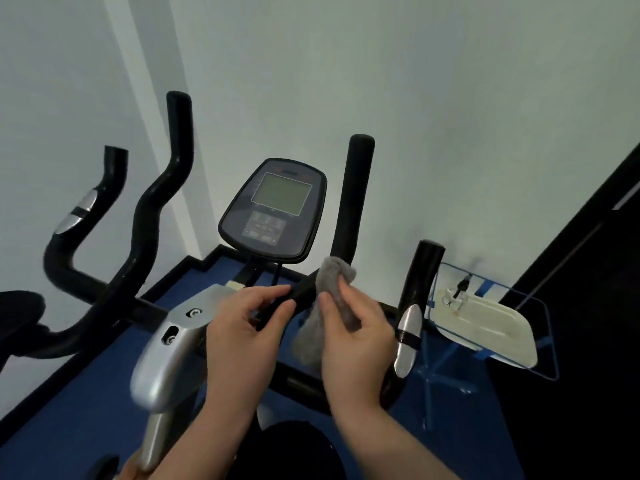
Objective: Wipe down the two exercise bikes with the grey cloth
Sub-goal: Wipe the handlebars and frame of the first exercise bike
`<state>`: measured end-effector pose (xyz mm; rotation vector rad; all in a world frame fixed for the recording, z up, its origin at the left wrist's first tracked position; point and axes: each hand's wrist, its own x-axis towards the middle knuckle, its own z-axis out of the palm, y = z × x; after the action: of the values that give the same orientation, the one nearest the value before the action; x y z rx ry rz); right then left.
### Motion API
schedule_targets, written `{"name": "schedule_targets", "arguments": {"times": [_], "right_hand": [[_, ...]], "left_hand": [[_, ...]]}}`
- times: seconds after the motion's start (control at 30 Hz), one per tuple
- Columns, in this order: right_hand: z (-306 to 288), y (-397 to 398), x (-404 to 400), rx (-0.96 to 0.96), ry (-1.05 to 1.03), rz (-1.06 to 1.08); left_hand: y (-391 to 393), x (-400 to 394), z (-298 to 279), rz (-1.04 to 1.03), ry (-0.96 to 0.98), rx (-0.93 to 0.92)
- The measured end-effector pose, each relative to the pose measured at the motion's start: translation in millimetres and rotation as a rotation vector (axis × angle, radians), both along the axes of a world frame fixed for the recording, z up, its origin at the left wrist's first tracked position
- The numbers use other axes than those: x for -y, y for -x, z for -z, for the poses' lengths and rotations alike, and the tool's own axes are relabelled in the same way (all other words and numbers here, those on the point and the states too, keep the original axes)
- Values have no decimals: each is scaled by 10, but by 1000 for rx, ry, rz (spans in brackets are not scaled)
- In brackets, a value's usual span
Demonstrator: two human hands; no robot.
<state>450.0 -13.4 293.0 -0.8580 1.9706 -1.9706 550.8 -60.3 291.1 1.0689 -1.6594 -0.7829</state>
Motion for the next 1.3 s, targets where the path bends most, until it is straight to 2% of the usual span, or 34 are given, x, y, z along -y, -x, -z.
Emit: {"name": "schedule_targets", "arguments": {"times": [0.1, 0.23, 0.43, 0.53, 0.63, 0.7, 0.83, 1.03, 1.17, 1.3], "right_hand": [[-5, 20, -60, 74, -31, -34], [-199, 293, 122, 151, 43, 83], [-67, 21, 22, 47, -10, 21], [-223, 230, 10, -123, -24, -67], [-580, 595, 292, -392, 7, -48], [-731, 736, 472, -574, -50, -72], [-618, 764, 512, -771, -175, -122], [-613, 931, 262, -624, -244, -448], [-849, 1048, 510, -619, -131, -266], [-693, 898, 481, -706, -286, -277]], "left_hand": [[0, 0, 7, 13, 4, -14], [-10, 2, 25, -11, -8, -17], [-22, 8, 19, 2, 1, 3], [27, 54, -57, 32, 15, 62], [201, 141, -184, 33, 50, 133], [331, 168, -249, 47, 49, 148], [450, 196, -280, 41, 68, 154], [427, 205, -220, 28, 53, 117], [432, 189, -222, 9, 40, 101], [425, 185, -206, 15, 32, 102]]}}
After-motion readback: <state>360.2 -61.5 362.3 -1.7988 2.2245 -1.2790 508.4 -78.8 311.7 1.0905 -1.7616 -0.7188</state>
